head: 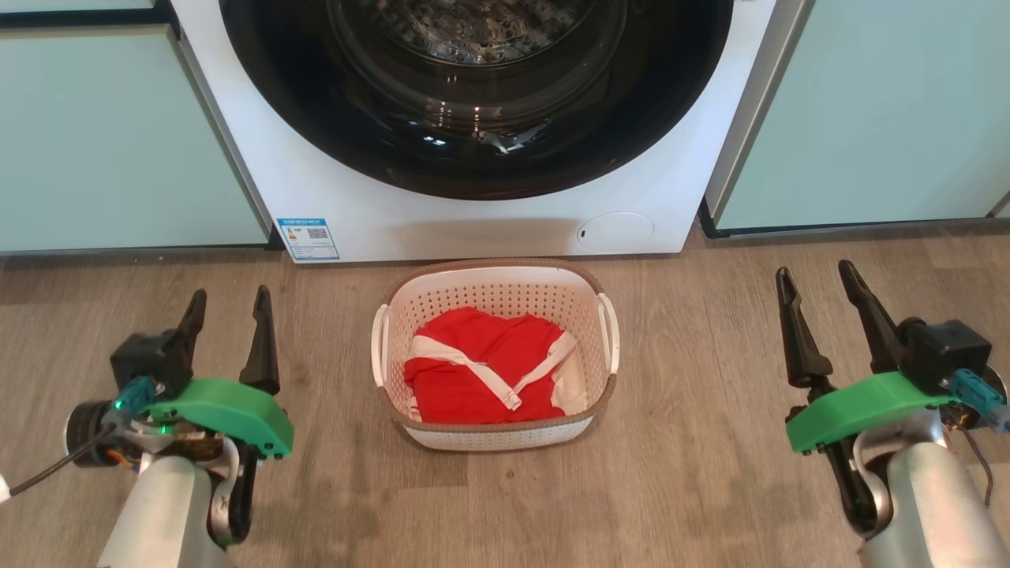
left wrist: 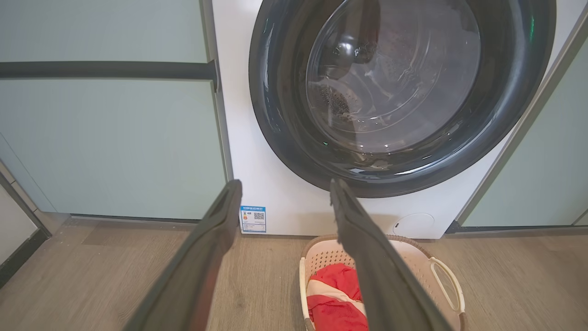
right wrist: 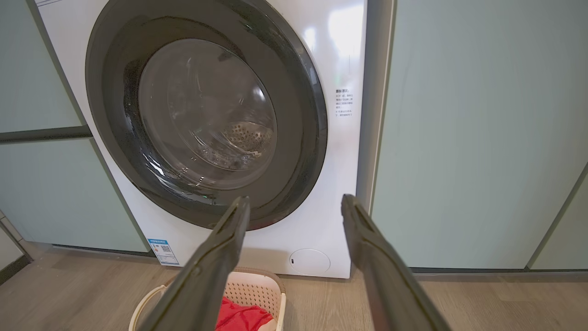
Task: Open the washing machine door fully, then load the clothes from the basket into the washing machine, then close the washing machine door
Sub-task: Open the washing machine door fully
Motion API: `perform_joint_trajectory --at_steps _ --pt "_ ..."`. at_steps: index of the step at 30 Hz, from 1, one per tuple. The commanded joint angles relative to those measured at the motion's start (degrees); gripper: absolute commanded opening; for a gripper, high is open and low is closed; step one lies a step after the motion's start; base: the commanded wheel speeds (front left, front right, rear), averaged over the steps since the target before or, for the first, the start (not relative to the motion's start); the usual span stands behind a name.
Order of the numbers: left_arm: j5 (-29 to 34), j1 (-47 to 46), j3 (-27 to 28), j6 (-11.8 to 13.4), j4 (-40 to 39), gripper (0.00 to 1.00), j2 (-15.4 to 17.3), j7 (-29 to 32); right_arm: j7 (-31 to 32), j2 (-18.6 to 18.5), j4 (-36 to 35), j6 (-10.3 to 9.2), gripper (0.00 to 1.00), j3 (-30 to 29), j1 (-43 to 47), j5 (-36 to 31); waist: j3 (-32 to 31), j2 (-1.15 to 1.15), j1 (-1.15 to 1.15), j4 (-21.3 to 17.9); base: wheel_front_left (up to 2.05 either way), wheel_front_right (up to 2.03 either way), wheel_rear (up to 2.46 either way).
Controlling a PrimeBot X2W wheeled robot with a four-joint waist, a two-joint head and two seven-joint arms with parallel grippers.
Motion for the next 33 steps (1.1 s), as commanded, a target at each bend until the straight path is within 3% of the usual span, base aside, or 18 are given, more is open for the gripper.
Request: perform_joint_trajectory --at_steps 1,33 --pt "0.17 -2.77 1.71 0.03 -1.91 1.0 1.92 -0.48 -0.02 -0.39 -2.1 -0.01 1.0 1.28 -1.85 0.36 0.03 0.0 0.0 -0.06 0.45 0.45 -0.9" --pt "-0.55 -3.41 0.74 0.11 -2.71 1.0 2.82 -2.1 -0.25 0.44 -2.19 -0.01 1.0 0.3 -1.97 0.53 0.83 0.0 0.0 -1.38 1.04 1.04 -2.07"
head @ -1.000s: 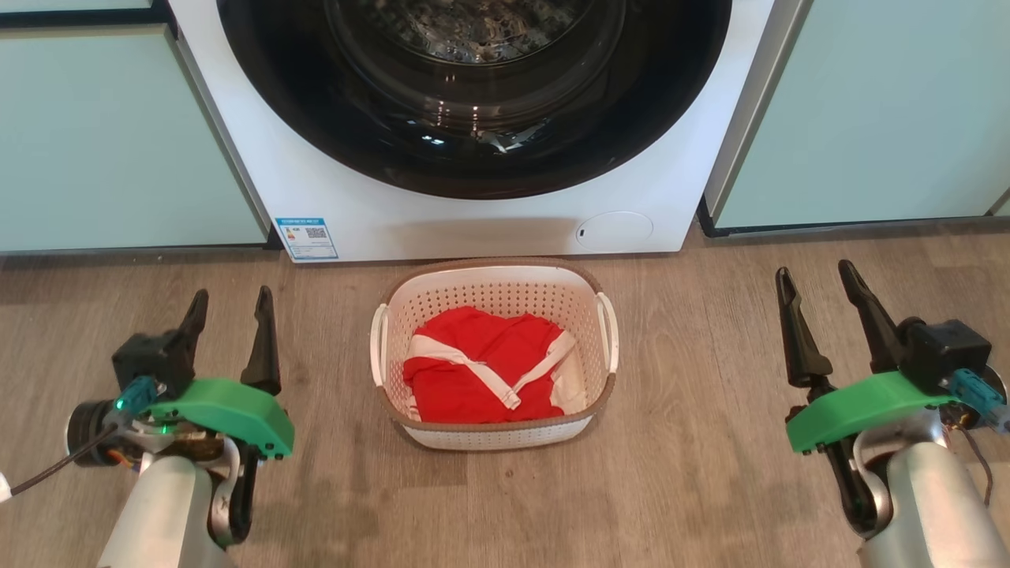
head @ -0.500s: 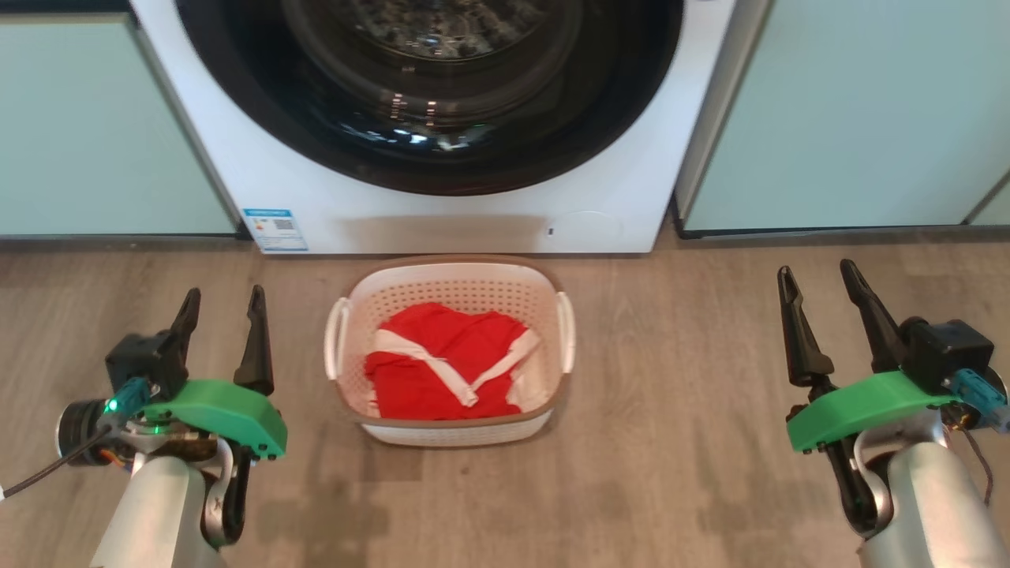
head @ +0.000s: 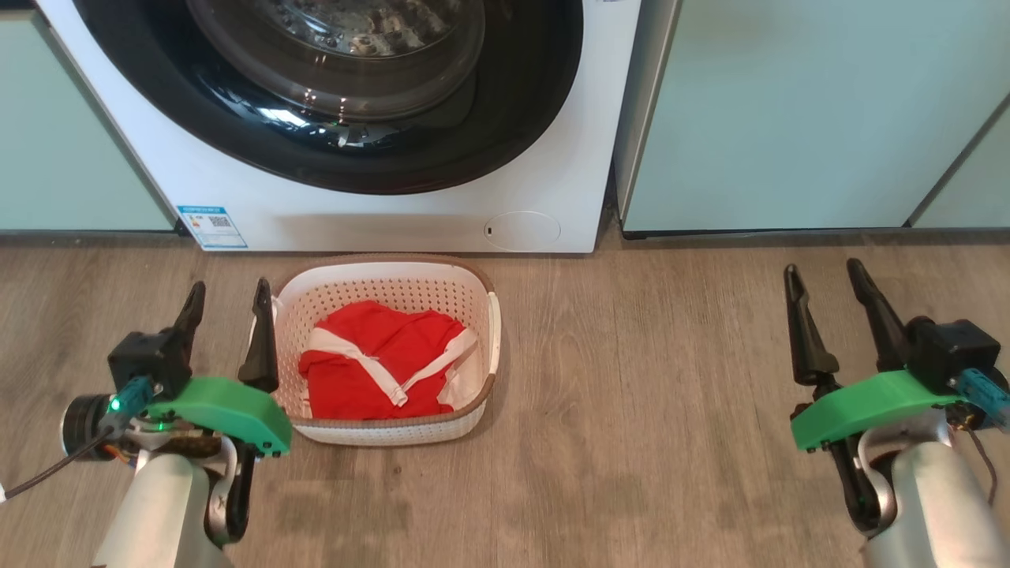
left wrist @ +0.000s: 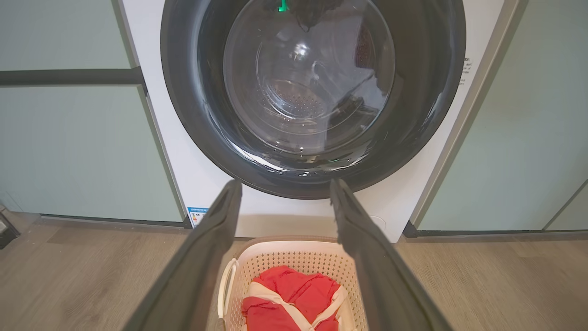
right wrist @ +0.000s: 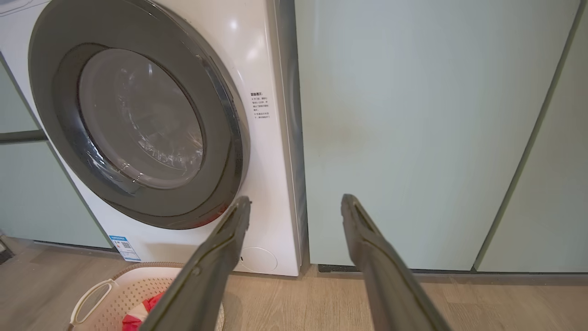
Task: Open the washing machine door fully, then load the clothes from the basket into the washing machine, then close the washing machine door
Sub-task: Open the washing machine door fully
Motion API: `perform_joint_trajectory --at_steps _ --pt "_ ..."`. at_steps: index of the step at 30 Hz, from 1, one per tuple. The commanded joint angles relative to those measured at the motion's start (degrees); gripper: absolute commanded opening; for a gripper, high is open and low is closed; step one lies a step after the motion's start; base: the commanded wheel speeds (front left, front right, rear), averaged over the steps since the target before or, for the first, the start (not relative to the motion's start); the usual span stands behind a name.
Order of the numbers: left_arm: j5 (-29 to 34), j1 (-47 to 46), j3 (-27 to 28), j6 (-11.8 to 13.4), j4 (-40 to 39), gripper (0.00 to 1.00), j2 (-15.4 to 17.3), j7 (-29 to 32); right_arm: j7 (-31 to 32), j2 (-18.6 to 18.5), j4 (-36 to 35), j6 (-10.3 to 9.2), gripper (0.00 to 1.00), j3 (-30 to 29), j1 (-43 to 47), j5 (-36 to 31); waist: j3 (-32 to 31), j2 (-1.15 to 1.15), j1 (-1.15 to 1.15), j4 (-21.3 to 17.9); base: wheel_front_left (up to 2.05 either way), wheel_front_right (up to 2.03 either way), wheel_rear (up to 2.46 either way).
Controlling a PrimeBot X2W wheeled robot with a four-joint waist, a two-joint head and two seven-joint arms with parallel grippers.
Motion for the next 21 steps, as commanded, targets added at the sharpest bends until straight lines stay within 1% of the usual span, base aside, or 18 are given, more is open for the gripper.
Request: perform_joint_trajectory --at_steps 1,5,21 --pt "-0.26 -3.26 1.85 0.1 -1.91 1.0 1.73 -0.67 -0.26 0.13 -1.96 -0.01 1.0 1.39 -1.95 0.48 0.02 0.0 0.0 -0.08 0.57 0.57 -1.14" --pt "-0.09 -3.19 1.5 0.21 -2.03 1.0 1.9 -0.74 -0.36 0.27 -1.83 -0.01 1.0 1.34 -1.93 0.56 0.12 0.0 0.0 -0.22 0.37 0.37 -0.74" --pt "-0.92 -3.12 1.02 0.47 -2.13 1.0 2.15 -0.9 -0.61 0.47 -1.44 -0.01 1.0 1.31 -2.13 0.64 0.3 0.0 0.0 -0.34 0.0 0.0 0.0"
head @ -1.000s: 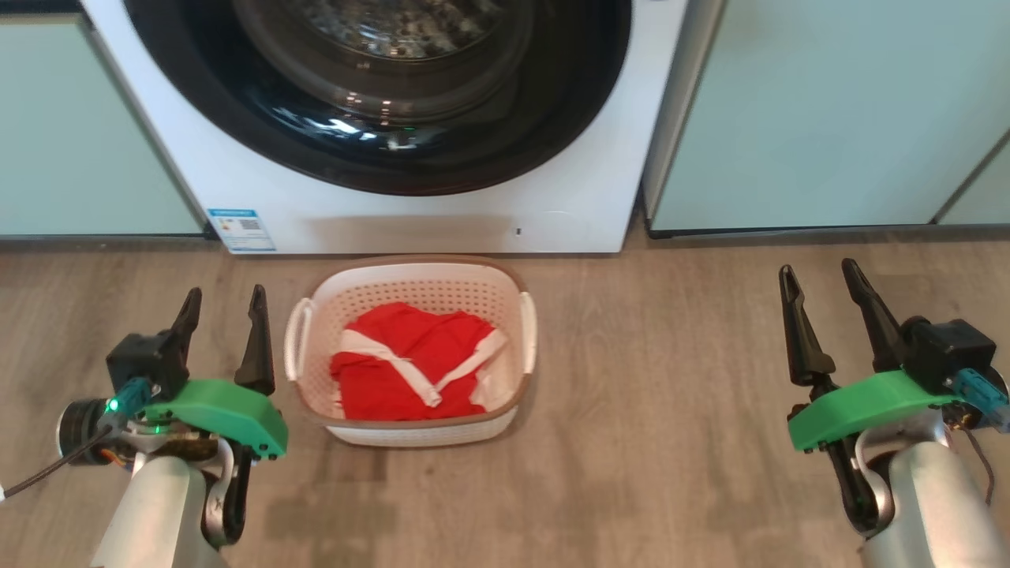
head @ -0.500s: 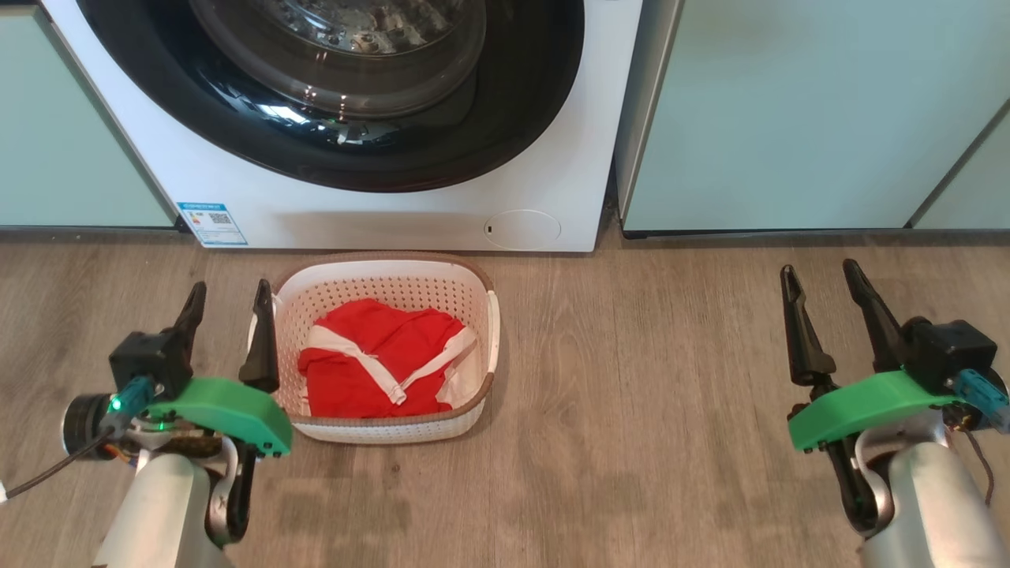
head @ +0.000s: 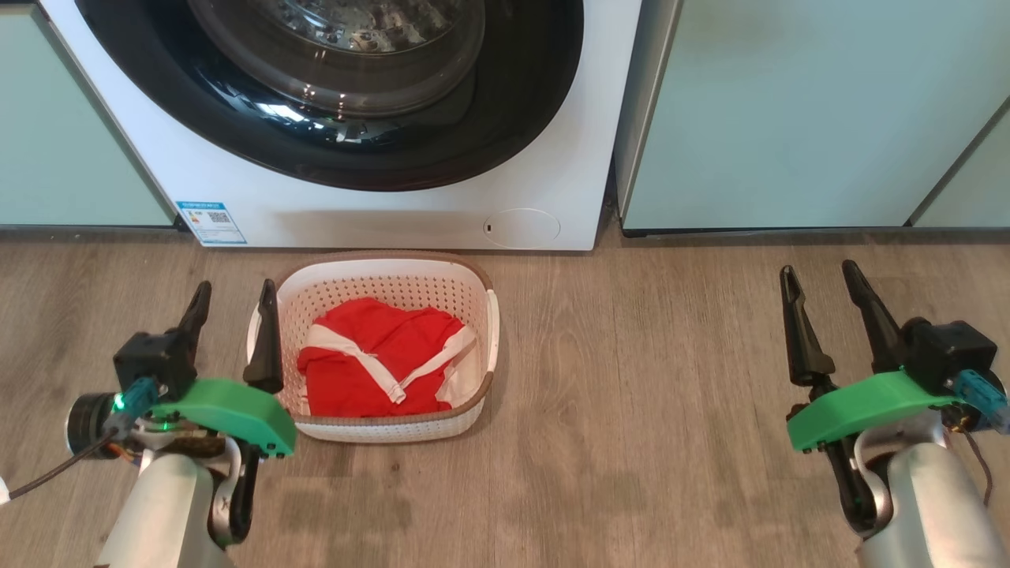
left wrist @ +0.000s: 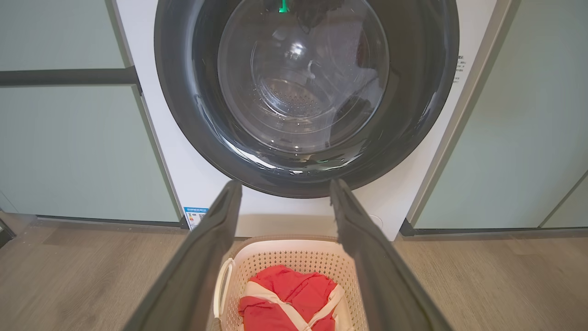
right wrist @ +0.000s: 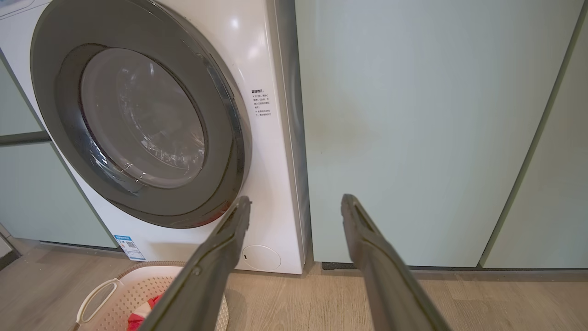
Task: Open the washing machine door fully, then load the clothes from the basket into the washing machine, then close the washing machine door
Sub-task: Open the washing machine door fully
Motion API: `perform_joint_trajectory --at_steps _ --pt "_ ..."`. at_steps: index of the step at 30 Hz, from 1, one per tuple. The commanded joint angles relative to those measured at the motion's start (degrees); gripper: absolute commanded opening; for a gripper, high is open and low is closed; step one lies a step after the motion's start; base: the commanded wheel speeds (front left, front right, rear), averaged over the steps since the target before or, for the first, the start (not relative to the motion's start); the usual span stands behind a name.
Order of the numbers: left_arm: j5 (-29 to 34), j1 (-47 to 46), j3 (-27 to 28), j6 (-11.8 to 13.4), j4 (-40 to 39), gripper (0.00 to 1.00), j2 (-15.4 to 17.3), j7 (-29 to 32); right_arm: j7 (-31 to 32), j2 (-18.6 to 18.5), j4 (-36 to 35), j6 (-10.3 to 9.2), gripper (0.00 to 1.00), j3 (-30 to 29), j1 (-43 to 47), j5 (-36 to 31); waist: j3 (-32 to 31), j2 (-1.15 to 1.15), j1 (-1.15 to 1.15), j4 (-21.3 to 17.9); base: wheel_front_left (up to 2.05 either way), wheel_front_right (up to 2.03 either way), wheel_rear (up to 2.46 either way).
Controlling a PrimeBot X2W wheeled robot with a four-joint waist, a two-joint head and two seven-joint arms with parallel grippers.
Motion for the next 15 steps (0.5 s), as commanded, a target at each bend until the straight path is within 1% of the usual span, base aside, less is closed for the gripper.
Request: perform_joint_trajectory --at_steps 1,9,10,11,12,15 --pt "-0.58 -3.14 2.01 0.44 -1.93 1.0 1.85 -0.48 -0.53 -0.1 -1.69 -0.01 1.0 1.18 -2.14 0.25 0.02 0.0 0.0 0.04 0.0 0.0 0.0" --pt "-0.8 -3.19 1.85 0.74 -1.98 1.0 2.02 -0.59 -0.61 -0.17 -1.44 -0.01 1.0 1.05 -2.4 0.12 0.32 0.0 0.0 0.05 0.0 0.0 0.0" --pt "-0.82 -3.19 1.84 0.8 -2.01 1.0 2.03 -0.61 -0.54 -0.14 -1.36 -0.01 0.83 0.93 -2.42 0.28 0.37 0.0 0.0 0.05 0.0 0.0 0.0" --pt "-0.81 -3.19 1.81 0.85 -2.06 1.0 2.06 -0.62 -0.39 -0.1 -1.26 -0.01 0.04 0.81 -2.45 0.57 0.43 0.0 0.0 0.05 0.0 0.0 0.0" --pt "-0.77 -3.2 1.76 0.91 -2.12 1.0 2.09 -0.64 -0.17 -0.07 -1.16 -0.01 0.0 0.74 -2.42 0.93 0.52 0.0 0.0 0.06 0.0 0.0 0.0" --pt "-0.8 -3.31 1.65 1.01 -2.34 1.0 2.15 -0.68 0.11 -0.05 -1.26 -0.01 0.0 0.53 -2.47 1.59 0.89 0.0 0.0 0.08 0.0 0.0 0.0"
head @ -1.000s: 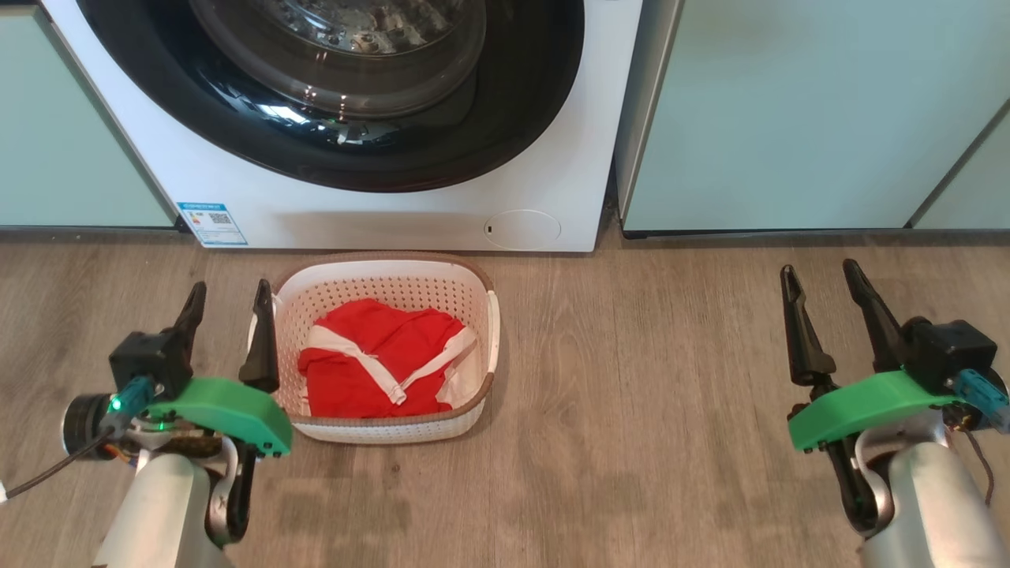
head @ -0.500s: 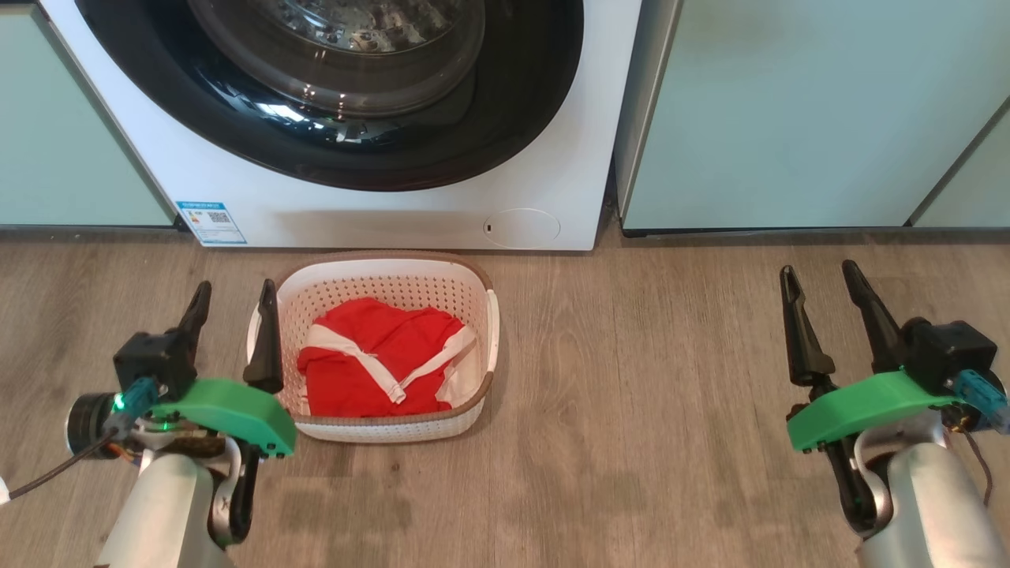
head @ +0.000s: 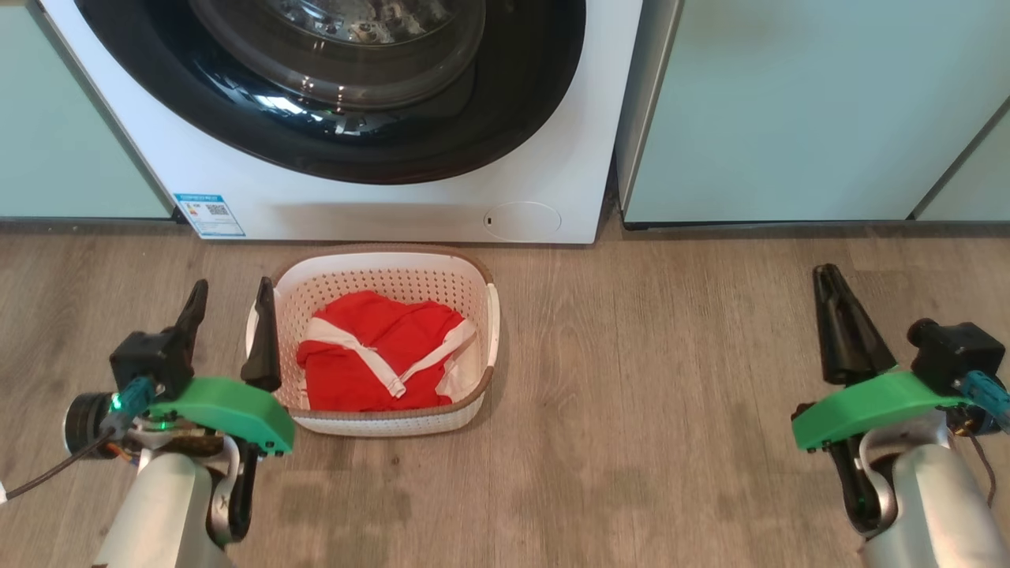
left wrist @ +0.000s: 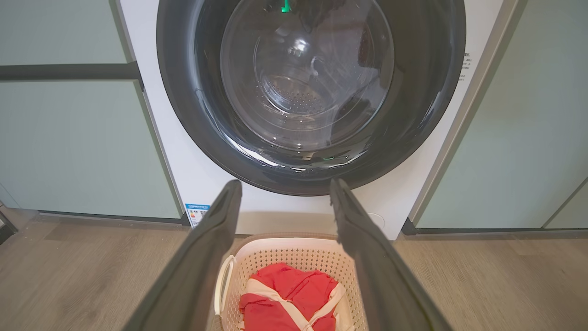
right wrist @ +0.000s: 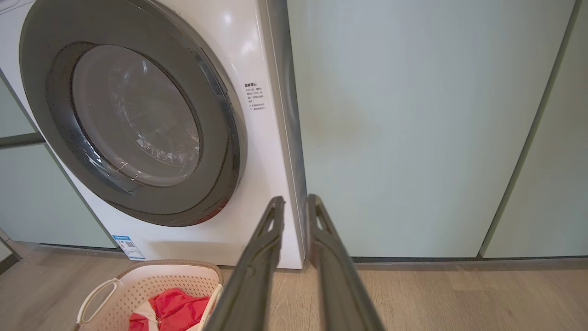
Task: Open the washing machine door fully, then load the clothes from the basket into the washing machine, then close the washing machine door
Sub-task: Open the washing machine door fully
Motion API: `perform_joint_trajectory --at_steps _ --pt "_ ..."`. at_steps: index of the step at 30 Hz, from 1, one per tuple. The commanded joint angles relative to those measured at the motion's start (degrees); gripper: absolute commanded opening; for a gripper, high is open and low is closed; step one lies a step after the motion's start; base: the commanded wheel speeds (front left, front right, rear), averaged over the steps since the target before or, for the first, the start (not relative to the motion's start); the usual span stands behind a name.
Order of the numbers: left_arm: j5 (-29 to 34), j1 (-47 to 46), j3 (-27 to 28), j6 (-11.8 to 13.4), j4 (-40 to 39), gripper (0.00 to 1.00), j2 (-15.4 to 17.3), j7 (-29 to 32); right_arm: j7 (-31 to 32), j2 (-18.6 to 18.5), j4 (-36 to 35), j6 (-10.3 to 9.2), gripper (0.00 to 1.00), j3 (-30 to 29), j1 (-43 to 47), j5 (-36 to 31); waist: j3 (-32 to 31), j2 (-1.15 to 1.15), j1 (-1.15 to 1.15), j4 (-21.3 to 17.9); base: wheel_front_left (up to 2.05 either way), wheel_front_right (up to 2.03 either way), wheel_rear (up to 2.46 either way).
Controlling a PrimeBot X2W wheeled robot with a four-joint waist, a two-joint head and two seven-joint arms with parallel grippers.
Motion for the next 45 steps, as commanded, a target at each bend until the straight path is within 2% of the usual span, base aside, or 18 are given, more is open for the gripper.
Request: perform_joint_trajectory --at_steps 1,6,9,18,23,26,32,36,45 --pt "-0.25 -3.36 1.83 0.53 -2.02 1.0 1.93 -0.63 0.07 -0.11 -1.88 -0.01 0.0 1.24 -2.52 0.53 0.16 0.0 0.0 0.01 0.0 0.0 0.0" --pt "-0.35 -3.59 1.7 0.64 -2.46 1.0 2.03 -0.69 0.76 -0.17 -2.11 -0.01 0.0 1.23 -3.27 3.27 0.93 0.0 0.0 0.03 0.0 0.0 0.0" --pt "-0.33 -3.91 1.6 0.8 -3.06 1.0 2.09 -0.69 1.4 0.09 -1.66 -0.01 0.0 0.55 -4.88 9.17 1.86 0.0 0.0 -0.06 0.0 0.0 0.0" --pt "0.08 -6.33 0.58 1.01 -6.76 1.0 2.18 -0.03 8.34 -0.25 1.65 -0.01 0.0 -3.32 -14.87 36.24 7.01 0.0 0.0 0.7 0.0 0.0 0.0" --pt "0.35 -8.04 -0.23 0.92 -8.87 1.0 1.97 0.13 14.42 -0.88 6.75 -0.01 0.0 -7.47 -23.16 49.36 10.46 0.0 0.0 1.95 0.0 0.0 0.0" --pt "0.54 -9.0 -0.79 0.91 -9.92 1.0 1.65 0.09 18.03 -1.63 11.02 -0.01 0.0 -9.96 -28.36 54.79 12.38 0.0 0.0 2.96 0.0 0.0 0.0" --pt "0.76 -10.51 -1.58 0.92 -11.55 1.0 1.06 -0.08 23.47 -2.86 18.09 -0.01 0.0 -12.67 -37.43 60.17 15.58 0.0 0.0 4.71 0.0 0.0 0.0" --pt "0.89 -11.71 -1.98 0.97 -12.63 1.0 0.69 -0.23 27.14 -4.14 23.21 -0.01 0.0 -12.88 -45.38 61.11 18.13 0.0 0.0 6.1 0.0 0.0 0.0" --pt "0.99 -14.07 -2.86 0.92 -13.89 1.0 -0.65 -0.71 34.76 -5.9 32.85 -0.01 0.0 -9.73 -61.83 57.73 22.69 0.0 0.0 9.06 0.0 0.0 0.0"
